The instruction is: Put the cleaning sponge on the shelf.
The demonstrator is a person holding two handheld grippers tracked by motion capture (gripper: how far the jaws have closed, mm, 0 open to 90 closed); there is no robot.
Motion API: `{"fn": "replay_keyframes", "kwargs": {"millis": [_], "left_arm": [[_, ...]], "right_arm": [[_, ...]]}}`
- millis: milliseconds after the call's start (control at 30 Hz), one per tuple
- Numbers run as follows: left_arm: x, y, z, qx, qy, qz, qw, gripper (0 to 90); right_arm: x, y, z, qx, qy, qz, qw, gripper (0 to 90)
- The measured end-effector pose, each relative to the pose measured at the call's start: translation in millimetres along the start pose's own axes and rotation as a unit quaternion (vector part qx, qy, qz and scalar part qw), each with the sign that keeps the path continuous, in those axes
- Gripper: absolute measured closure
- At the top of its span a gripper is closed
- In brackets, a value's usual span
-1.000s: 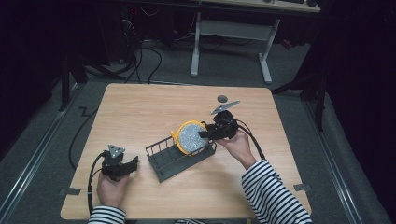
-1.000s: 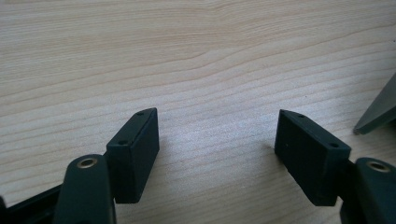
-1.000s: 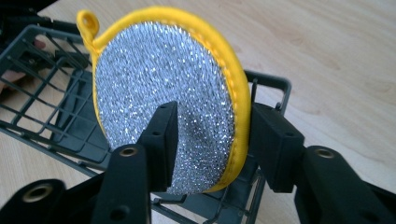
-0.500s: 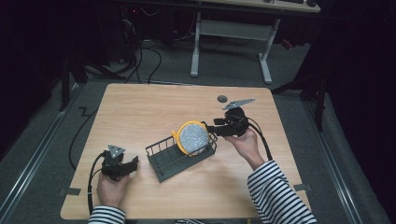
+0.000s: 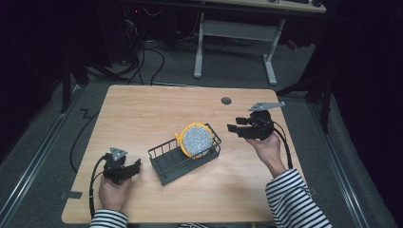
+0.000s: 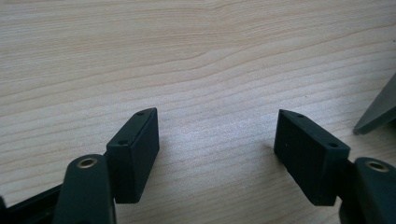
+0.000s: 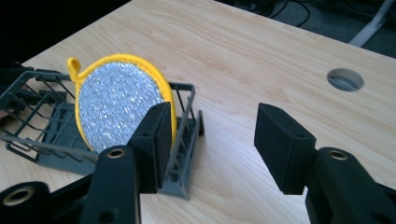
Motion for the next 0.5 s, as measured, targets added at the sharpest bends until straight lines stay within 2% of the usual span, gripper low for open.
{"fn": "replay_keyframes", "kwargs": {"millis": [100,300,500], "left_arm": [[0.0,0.0,-0.1,0.0,0.0,0.0,1.0,31.7],[0.0,0.0,0.0,0.0,0.0,0.0,1.0,31.8],[0.0,0.0,0.0,0.0,0.0,0.0,1.0,31.8]], "right_arm": [[-7.4,-6.4,6.1,0.006,-0.007,0.0,1.0,46.5],[-22.3,-15.4,16.1,0.022,-0.011,0.017,0.9995,46.7],[-35.1,-19.8,21.2,0.027,-0.018,0.027,0.9991,46.7]]}}
Point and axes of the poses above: each handheld gripper's, and its own axes: x roughly forward along the jaws, y roughly out of its top, z roughly to its right, the point moved 1 cm from there along x, roughly forward along the jaws, and after that the axes turned 8 degrees about x, right-handed, at the moved point
